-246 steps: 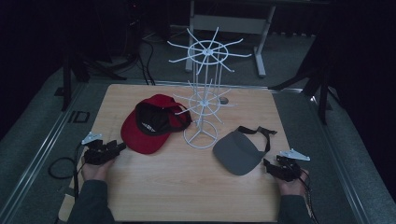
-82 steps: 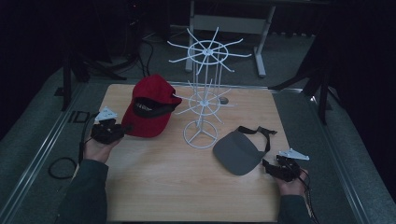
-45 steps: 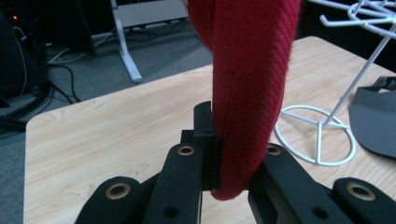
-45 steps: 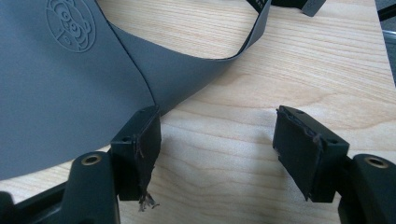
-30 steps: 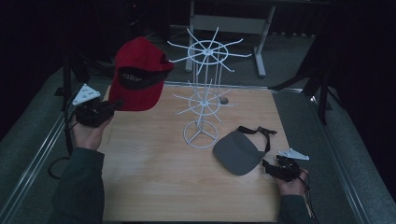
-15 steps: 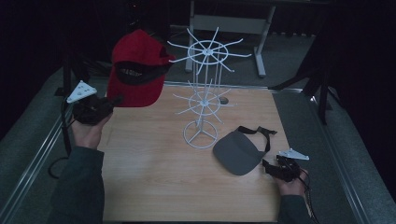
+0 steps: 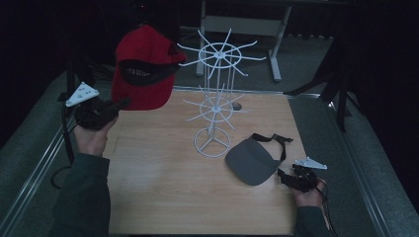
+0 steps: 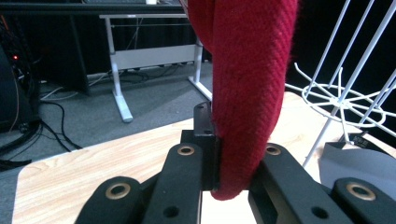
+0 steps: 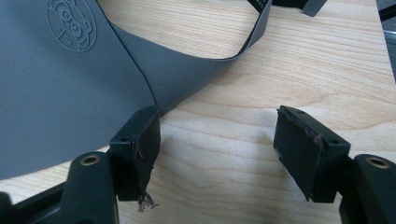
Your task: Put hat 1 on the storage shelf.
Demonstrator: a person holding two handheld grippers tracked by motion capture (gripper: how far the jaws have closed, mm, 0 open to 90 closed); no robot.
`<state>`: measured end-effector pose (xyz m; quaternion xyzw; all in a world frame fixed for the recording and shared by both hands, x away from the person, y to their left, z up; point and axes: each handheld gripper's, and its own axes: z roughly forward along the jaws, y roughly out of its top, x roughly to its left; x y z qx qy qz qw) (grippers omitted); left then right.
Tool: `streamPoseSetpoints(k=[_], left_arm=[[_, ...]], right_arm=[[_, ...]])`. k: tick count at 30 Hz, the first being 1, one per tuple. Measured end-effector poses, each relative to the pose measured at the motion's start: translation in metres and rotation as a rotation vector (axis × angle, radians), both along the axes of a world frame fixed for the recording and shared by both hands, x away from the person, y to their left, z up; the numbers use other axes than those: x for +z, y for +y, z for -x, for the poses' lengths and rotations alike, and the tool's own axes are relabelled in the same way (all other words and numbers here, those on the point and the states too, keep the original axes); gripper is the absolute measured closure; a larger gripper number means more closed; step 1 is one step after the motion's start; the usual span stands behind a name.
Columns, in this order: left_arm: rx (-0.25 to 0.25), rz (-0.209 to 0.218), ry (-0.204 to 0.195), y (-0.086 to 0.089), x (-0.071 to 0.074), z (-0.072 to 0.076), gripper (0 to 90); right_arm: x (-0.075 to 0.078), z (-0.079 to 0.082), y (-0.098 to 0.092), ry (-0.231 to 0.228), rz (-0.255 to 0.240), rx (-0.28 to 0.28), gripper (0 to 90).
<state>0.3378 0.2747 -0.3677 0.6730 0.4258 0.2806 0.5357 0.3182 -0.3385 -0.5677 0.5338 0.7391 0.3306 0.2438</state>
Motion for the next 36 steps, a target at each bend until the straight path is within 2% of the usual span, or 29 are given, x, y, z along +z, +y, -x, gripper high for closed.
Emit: streamPoseSetpoints(k=[8,18,25,36], left_arm=[[-0.004,-0.013,-0.016,-0.002,0.008,0.002,85.9],[0.011,0.009,-0.031,-0.004,0.015,0.002,85.9],[-0.005,0.008,-0.039,-0.008,0.021,0.002,85.9],[-0.017,0.07,-0.051,-0.006,0.025,0.005,85.9]], right_arm=[[0.0,0.0,0.0,0.001,-0.001,-0.001,31.7],[0.0,0.0,0.0,0.001,-0.002,0.0,31.6],[0.0,0.0,0.0,0.001,-0.002,-0.001,31.6],[0.0,0.0,0.0,0.001,-0.001,-0.001,31.6]])
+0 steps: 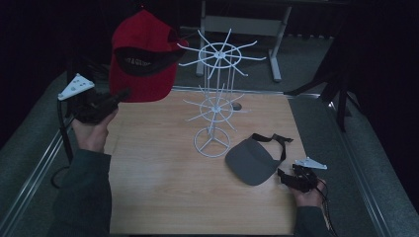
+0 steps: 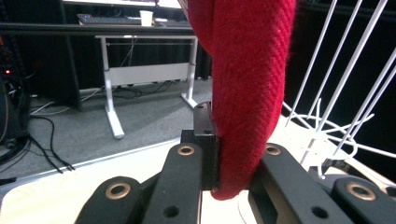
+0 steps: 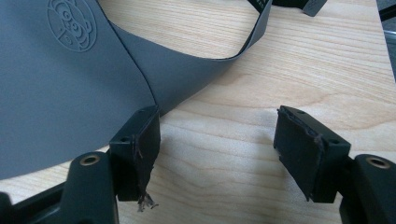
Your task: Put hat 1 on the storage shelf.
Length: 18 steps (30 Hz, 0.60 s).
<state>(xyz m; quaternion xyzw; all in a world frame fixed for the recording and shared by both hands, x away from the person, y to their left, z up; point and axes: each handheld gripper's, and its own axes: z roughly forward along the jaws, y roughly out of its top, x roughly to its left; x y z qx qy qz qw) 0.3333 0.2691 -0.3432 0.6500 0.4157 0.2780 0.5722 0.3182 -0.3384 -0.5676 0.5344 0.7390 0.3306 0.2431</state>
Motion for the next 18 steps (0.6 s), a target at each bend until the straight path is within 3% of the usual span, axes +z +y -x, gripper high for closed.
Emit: streamPoseSetpoints(k=[5,13,18], left_arm=[[-0.028,0.052,-0.013,0.0,0.0029,0.0035,85.9],[-0.058,0.076,-0.02,0.0009,0.0032,0.0061,85.9],[-0.049,0.089,-0.024,0.0042,0.0049,0.0071,85.9]], right_arm=[[0.0,0.0,0.0,0.0,0.0,0.001,31.6],[0.0,0.0,0.0,0.0,0.0,0.0,31.6],[0.0,0.0,0.0,0.001,0.0,0.0,31.6]])
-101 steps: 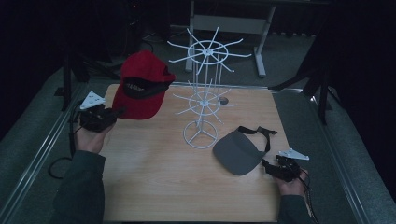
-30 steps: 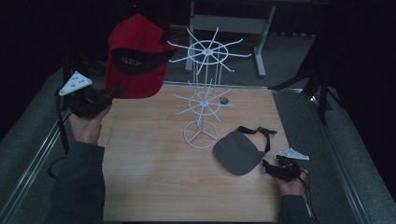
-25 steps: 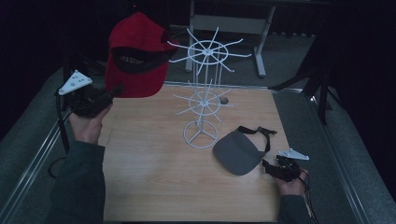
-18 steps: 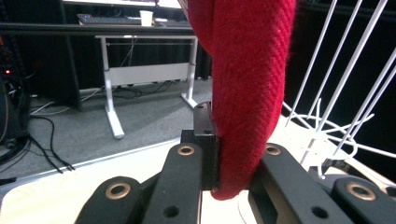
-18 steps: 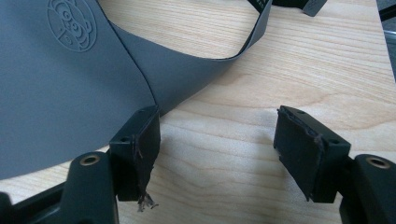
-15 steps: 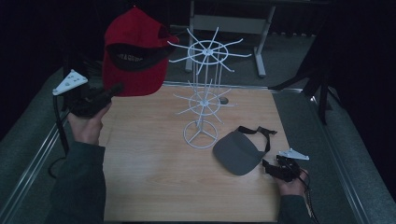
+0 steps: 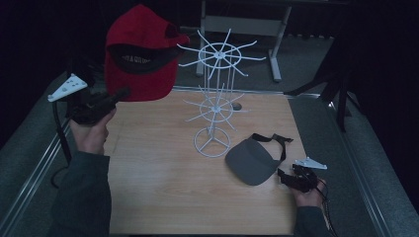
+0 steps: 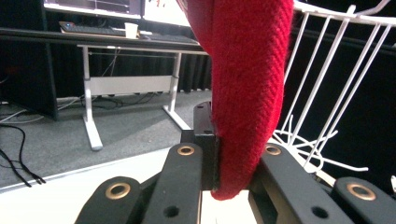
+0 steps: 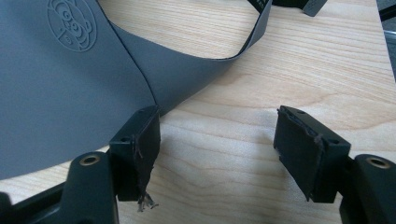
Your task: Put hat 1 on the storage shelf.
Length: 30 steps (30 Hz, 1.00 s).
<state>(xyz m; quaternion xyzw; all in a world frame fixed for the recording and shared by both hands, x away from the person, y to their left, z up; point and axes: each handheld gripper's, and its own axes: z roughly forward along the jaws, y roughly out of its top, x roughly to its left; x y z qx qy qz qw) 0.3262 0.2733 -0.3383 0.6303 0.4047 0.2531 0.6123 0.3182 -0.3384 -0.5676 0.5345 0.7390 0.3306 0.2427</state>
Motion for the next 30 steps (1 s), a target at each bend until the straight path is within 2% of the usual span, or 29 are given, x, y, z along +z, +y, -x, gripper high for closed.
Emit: streamPoseSetpoints(k=[4,6,9,14,18,21,23,24,26,28,30], left_arm=[[0.002,0.019,-0.004,0.003,0.001,0.001,85.9],[-0.007,0.005,-0.01,0.003,0.001,0.002,85.9],[-0.031,-0.039,-0.016,-0.002,-0.001,0.005,85.8],[-0.028,-0.062,-0.006,-0.004,-0.008,0.007,85.8],[-0.014,-0.065,0.015,-0.002,-0.028,0.008,85.7],[-0.006,-0.094,0.028,-0.002,-0.044,0.008,85.6],[-0.008,-0.099,0.034,-0.002,-0.048,0.008,85.6],[-0.003,-0.129,0.045,-0.004,-0.057,0.007,85.6],[-0.007,-0.143,0.055,-0.006,-0.062,0.007,85.5],[-0.013,-0.193,0.077,-0.012,-0.073,0.005,85.4],[-0.021,-0.205,0.087,-0.014,-0.078,0.004,85.3]], right_arm=[[0.0,0.0,0.0,0.0,0.001,0.0,31.6],[0.0,0.0,0.0,0.0,0.0,0.0,31.6],[0.0,0.0,0.0,0.0,0.0,0.0,31.6],[0.0,0.0,0.0,0.0,0.0,0.0,31.5],[0.0,0.0,0.0,0.0,0.0,0.001,31.2],[0.0,0.0,0.0,-0.001,0.0,0.001,31.2],[0.0,0.0,0.0,0.0,0.0,0.001,31.2],[0.0,0.0,0.0,0.0,0.0,0.001,31.2],[0.0,0.0,0.0,0.0,0.0,0.001,31.2],[0.0,0.0,0.0,-0.001,0.0,0.001,31.2],[0.0,0.0,0.0,-0.001,0.0,0.001,31.2]])
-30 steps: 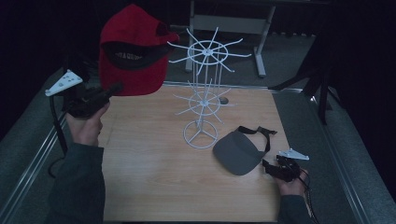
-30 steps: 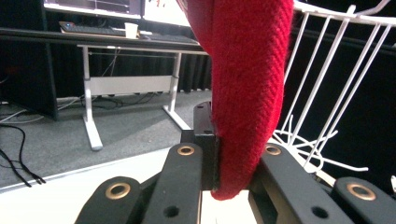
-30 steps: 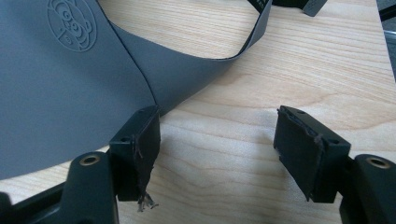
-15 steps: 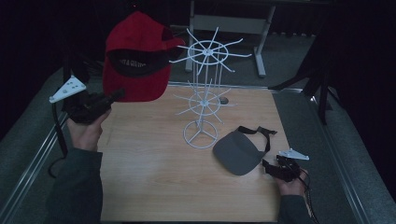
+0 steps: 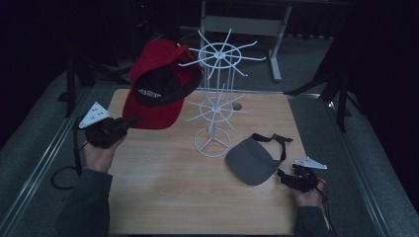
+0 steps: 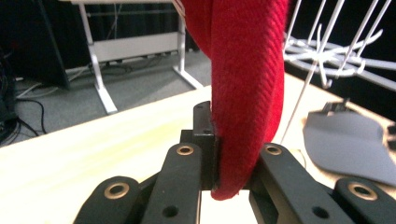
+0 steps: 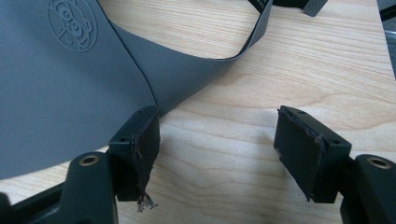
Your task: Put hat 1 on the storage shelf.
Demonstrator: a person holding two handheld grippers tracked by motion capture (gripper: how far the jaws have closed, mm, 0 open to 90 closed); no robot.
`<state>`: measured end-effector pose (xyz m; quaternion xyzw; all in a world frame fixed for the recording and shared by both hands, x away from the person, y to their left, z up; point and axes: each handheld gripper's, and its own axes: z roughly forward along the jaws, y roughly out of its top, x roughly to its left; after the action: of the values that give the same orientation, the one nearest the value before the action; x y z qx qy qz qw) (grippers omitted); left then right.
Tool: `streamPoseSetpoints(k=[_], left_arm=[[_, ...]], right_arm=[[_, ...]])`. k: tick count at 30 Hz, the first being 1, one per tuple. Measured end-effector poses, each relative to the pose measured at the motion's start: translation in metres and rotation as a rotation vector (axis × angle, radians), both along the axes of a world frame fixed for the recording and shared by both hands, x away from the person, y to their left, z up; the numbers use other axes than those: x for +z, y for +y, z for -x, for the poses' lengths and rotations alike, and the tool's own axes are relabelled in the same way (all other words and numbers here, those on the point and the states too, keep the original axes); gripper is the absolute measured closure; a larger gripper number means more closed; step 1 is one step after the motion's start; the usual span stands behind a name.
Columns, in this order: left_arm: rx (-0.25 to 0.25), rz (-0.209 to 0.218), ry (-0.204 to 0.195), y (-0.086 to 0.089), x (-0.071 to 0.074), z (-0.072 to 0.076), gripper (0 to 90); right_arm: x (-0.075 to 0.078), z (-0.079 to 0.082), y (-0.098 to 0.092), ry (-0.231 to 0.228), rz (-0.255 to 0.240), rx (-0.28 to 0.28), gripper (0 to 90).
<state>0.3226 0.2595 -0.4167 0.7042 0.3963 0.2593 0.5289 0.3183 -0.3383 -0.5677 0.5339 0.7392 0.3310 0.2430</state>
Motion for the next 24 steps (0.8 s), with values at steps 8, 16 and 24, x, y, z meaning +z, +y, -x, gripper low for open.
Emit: streamPoseSetpoints(k=[8,16,24], left_arm=[[0.002,0.008,0.017,0.0,-0.004,-0.003,75.6],[0.038,0.026,0.015,0.009,-0.002,0.0,61.5],[0.058,0.043,0.001,0.014,0.0,0.001,58.9]], right_arm=[[0.0,0.0,0.0,0.0,-0.001,0.0,31.1],[0.0,0.0,0.0,0.0,0.0,0.001,31.0],[0.0,0.0,0.0,0.0,0.0,0.0,31.0]])
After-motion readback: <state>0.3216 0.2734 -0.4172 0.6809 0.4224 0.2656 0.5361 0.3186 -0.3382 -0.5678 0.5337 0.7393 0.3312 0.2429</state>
